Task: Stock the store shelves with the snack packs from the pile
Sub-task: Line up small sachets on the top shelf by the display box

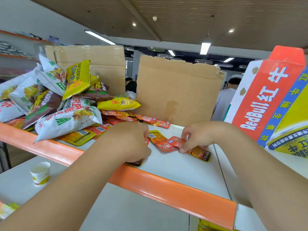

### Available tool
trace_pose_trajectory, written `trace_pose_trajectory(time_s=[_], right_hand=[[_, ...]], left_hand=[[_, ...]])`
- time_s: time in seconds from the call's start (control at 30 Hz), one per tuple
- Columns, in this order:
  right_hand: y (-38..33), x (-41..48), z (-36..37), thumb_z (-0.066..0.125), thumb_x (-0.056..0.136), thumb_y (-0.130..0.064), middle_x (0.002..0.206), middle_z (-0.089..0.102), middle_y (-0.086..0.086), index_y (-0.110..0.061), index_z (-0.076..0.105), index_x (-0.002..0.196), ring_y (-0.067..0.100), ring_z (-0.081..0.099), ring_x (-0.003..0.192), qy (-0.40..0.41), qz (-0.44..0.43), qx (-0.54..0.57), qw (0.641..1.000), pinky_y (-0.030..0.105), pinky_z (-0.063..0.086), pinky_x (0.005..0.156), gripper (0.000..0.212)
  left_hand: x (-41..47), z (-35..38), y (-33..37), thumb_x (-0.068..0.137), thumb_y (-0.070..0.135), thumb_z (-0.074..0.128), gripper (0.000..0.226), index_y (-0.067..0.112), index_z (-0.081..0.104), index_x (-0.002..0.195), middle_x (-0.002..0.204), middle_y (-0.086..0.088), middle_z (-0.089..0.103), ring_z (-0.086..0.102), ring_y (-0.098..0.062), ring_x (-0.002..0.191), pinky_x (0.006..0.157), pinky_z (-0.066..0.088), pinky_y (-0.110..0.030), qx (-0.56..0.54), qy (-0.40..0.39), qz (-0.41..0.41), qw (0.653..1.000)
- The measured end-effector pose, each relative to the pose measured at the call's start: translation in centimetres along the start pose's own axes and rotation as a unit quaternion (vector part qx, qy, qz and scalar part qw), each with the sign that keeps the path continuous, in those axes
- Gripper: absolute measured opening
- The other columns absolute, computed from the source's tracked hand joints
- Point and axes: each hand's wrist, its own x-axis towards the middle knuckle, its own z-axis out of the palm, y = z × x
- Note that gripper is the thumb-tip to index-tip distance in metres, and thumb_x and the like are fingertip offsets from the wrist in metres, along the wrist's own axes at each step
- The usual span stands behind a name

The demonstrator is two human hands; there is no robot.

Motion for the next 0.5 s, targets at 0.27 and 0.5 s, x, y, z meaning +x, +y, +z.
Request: trace_pose_trajectory(time_s=[0.27, 0.5], right_hand=[[-0.7, -1.1, -1.0, 0.076, 0.078, -0.057, 0.115, 0.068, 0.007, -0.017, 0.064, 0.123, 0.02, 0.066, 0.081, 0.056, -0.007, 0.032, 0.998, 0.032, 0.055, 0.071, 0.061], [2.8, -6.9, -4.1, 0.075, 0.076, -0.055, 0.105, 0.067, -0.004, -0.025, 0.065, 0.109, 0.017, 0.064, 0.095, 0.205, 0.013, 0.103, 0.973, 0.037, 0.055, 0.088, 0.046]], left_hand=[[0.3, 1.1, -1.7, 0.071, 0.036, 0.072, 0.051, 0.04, 0.058, 0.119, 0.111, 0.011, 0.06, 0.057, -0.013, 0.101, 0.078, 0.044, -0.03, -0.114, 0.181, 0.028, 0.976], [1.8, -1.1, 3.6, 0.07, 0.031, 0.075, 0.05, 0.042, 0.061, 0.117, 0.103, 0.016, 0.06, 0.059, -0.006, 0.093, 0.07, 0.039, -0.012, -0.19, 0.22, 0.119, 0.949]])
